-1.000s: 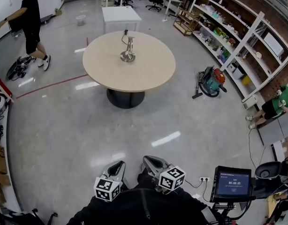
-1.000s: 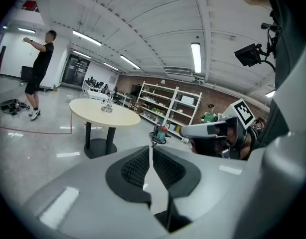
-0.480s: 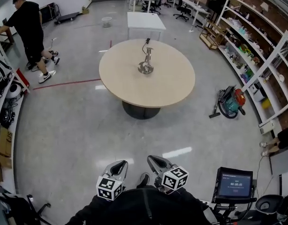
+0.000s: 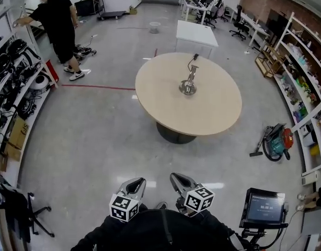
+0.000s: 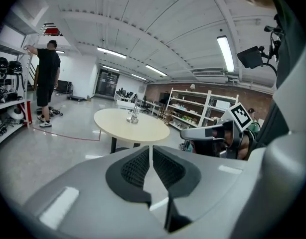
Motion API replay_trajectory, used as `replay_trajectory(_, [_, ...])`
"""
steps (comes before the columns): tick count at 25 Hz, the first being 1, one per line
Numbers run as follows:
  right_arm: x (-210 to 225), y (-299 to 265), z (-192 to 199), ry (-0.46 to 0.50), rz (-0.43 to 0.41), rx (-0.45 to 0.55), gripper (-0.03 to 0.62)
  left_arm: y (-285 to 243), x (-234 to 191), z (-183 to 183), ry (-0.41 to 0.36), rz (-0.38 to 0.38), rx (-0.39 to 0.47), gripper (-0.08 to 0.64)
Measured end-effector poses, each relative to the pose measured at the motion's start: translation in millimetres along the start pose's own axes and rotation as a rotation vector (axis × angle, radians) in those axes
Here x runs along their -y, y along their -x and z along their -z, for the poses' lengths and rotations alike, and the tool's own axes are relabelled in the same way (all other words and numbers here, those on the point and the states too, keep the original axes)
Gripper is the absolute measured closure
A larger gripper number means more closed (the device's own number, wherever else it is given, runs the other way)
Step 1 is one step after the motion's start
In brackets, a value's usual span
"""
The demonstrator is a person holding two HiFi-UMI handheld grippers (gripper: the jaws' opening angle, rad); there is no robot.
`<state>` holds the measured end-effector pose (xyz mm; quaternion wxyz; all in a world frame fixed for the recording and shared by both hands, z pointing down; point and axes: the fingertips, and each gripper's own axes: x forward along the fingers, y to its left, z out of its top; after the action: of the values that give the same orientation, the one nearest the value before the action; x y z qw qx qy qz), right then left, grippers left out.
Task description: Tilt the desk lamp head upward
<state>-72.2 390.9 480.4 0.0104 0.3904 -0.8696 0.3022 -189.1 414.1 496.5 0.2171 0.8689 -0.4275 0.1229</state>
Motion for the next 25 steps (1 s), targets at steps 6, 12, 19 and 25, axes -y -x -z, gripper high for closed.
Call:
replay_trajectory(6, [-5.9, -41.0, 0.9, 0.026, -0.083, -0.061, 0.586, 10.8, -34.2, 1.0, 0.041, -0.115, 0.012, 0.531])
replay_trajectory(12, [-1.3, -73.5, -16.4, 0.055, -0.092, -0.085, 0.586, -0.4, -63.6, -16.1, 0.079, -0.138, 0.027, 0.531])
replay_trajectory(19, [42.4, -113.1, -56.6, 0.069, 0.029, -0.045, 0.586, -67.1, -102.3, -52.3, 0.038, -0.010, 0.032, 0.531])
replay_trajectory(25, [65.9, -136.3, -86.6, 0.064, 0.148, -0.012, 0.586, -110.2, -124.1, -82.8, 0.014, 0.117, 0.007, 0.531])
